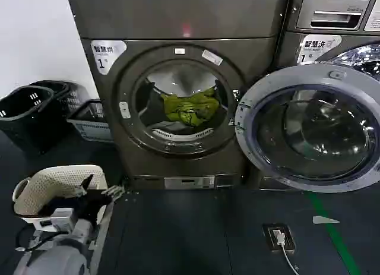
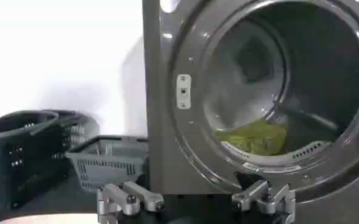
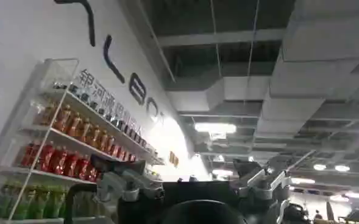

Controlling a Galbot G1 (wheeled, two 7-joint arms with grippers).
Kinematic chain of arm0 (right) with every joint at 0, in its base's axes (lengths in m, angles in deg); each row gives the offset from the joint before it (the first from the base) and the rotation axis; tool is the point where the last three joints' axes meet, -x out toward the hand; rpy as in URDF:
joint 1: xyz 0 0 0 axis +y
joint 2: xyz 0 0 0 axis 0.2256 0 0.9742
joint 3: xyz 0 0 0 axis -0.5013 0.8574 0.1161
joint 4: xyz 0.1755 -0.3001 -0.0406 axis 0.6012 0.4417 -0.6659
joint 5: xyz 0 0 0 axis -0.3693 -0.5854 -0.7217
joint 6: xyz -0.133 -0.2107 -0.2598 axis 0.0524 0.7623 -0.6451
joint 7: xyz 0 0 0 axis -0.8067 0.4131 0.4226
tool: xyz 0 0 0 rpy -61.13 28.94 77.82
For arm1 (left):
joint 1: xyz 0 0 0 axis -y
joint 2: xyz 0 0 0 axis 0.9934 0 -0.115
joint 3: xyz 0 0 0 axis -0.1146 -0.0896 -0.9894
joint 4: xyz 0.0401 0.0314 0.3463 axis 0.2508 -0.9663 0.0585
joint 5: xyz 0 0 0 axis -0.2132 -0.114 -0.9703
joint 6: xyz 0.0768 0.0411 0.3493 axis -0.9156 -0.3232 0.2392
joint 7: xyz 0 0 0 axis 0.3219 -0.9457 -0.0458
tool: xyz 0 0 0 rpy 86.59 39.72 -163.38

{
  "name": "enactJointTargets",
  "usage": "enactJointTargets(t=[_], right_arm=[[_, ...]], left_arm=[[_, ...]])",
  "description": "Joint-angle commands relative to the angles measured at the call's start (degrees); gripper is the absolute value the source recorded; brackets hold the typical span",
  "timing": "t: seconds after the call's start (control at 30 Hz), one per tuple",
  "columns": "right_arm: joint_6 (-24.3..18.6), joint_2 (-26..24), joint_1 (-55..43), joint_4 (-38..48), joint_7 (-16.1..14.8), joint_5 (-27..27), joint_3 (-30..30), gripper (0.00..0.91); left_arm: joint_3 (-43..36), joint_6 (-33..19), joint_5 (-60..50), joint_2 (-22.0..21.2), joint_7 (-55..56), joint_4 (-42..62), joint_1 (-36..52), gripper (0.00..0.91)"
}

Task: Grasp the clothes from the dryer.

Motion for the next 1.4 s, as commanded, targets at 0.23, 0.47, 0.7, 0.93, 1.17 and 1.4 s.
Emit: enactJointTargets(t=[0.23, 0.47, 0.7, 0.93, 1.17, 1.4], right_arm=[[-2.06, 0.07, -0.47, -1.28, -1.12, 2.20, 0.68, 0.907], [-2.21, 0.10, -0.49, -1.36, -0.94, 2.17, 0.58, 0.907], [-2.16, 0.54, -0.65, -1.61, -0.95, 2.09, 0.68, 0.907], [-2.20, 0.89, -0.73, -1.77, -0.95, 2.01, 0.83, 0.907], [-2.24, 0.87, -0.68, -1.79, -1.29, 2.02, 0.71, 0.907], [-2.29, 1.12, -0.71, -1.85, -1.50, 2.01, 0.79, 0.907]], left_arm=[[1.22, 0.18, 2.34, 0.87, -0.19, -0.75, -0.26, 0.907], [1.15, 0.27, 2.62, 0.68, -0.57, -0.90, -0.11, 0.907], [1.00, 0.29, 2.55, 0.71, -1.12, -0.83, -0.12, 0.907], [0.82, 0.34, 2.57, 0.61, -1.43, -0.77, -0.12, 0.907], [0.83, 0.34, 2.59, 0.48, -1.49, -0.89, -0.10, 0.907], [0.82, 0.28, 2.59, 0.68, -1.53, -0.82, -0.12, 0.907]])
